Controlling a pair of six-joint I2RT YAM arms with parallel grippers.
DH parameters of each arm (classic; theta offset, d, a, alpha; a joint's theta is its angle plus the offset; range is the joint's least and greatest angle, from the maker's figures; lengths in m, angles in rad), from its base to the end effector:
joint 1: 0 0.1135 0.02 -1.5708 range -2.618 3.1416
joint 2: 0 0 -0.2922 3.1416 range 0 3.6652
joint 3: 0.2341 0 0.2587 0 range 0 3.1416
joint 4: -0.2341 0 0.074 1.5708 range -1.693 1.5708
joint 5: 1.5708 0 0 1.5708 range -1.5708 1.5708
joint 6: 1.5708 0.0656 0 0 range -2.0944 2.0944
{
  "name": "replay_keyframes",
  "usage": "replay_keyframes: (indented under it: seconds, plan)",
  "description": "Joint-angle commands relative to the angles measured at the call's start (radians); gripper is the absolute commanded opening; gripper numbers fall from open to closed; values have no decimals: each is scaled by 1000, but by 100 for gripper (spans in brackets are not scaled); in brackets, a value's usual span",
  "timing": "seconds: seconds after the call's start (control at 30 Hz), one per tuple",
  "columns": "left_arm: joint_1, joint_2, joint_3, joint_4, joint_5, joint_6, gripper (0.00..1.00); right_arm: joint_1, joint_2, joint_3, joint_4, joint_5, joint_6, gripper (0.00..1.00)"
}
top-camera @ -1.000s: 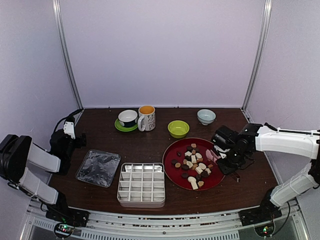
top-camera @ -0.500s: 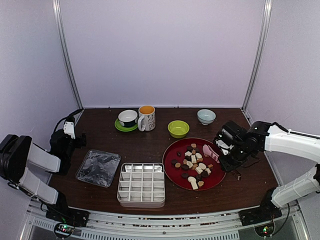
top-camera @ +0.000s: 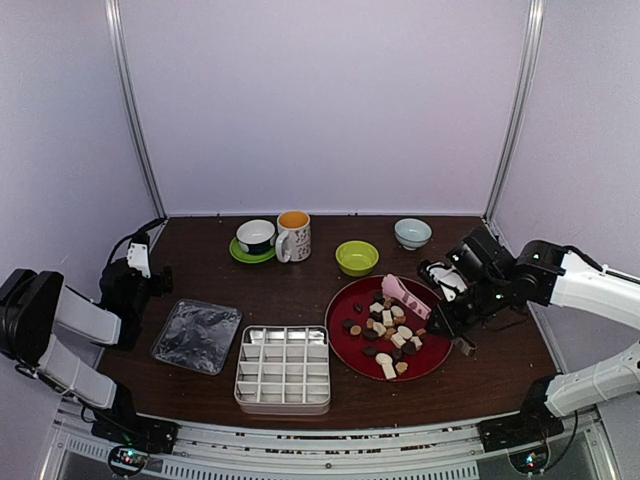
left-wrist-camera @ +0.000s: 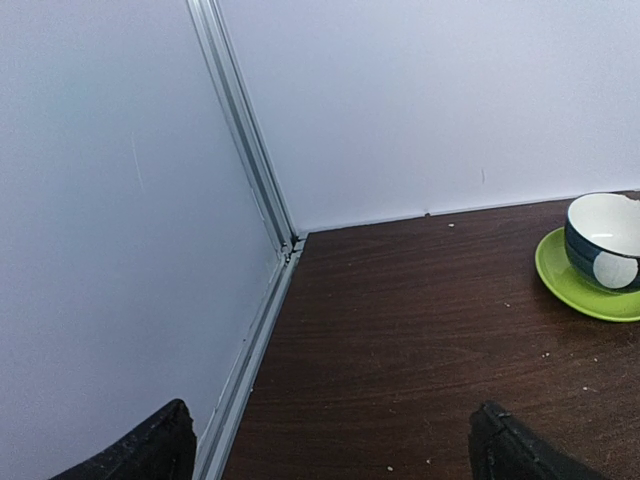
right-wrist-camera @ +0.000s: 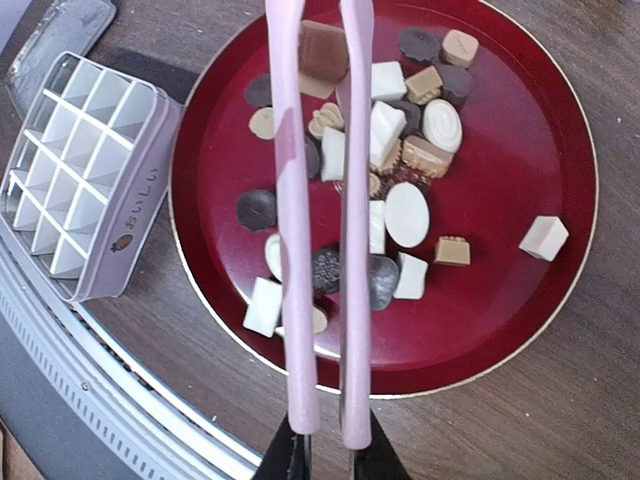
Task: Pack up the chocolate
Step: Pick up the fake chocolate from the plate, then place the fake chocolate in the empty pocket of the box.
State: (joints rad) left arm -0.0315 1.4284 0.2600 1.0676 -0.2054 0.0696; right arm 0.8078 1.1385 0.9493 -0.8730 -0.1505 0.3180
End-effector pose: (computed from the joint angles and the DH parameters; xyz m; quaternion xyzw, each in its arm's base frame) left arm 0.2701 0.0049 0.1808 -0.0314 0.7405 0.0887 0.6655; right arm 0.1474 0.1684 0.2691 -0.2523 0.9317 0.1954 0.1733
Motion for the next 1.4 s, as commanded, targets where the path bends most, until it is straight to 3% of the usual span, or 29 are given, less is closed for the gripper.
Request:
replay_keyframes:
  seconds: [0.0, 0.4, 0.73, 1.37]
  plan:
    - [9, -1, 16, 24, -6, -1, 98, 24, -14, 26, 96, -64, 11, 15]
    - [8, -2, 16, 23, -6, -1, 98, 127, 116, 85, 258, -108, 13, 14]
    - [9, -1, 16, 24, -5, -1, 98, 202, 250, 131, 248, -85, -20, 14]
    - [9, -1, 16, 24, -6, -1, 98, 244, 325, 159, 241, -30, -29, 12]
